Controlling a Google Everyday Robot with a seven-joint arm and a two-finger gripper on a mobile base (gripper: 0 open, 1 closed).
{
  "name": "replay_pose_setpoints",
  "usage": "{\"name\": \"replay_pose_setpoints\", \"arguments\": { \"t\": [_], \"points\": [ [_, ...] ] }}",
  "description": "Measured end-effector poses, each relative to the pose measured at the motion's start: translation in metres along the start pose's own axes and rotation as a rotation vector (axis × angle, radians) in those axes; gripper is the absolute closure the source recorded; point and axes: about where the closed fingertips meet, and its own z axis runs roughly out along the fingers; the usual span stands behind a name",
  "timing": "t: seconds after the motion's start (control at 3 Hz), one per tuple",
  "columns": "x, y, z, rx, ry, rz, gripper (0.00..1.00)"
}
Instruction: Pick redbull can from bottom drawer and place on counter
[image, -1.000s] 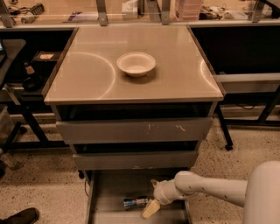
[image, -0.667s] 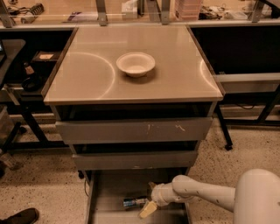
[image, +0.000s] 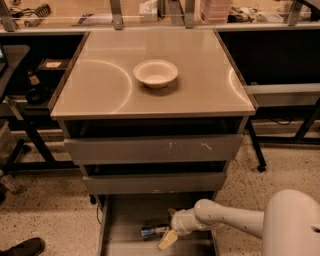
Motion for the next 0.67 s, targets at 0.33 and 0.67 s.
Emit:
{"name": "replay_pose_setpoints", "arguments": {
  "t": [0.33, 0.67],
  "points": [
    [-0.003, -0.004, 0.024, -0.029, 0.014, -0.047, 0.0],
    [-0.007, -0.017, 0.045, -0.043, 0.023, -0.078, 0.0]
  ]
}}
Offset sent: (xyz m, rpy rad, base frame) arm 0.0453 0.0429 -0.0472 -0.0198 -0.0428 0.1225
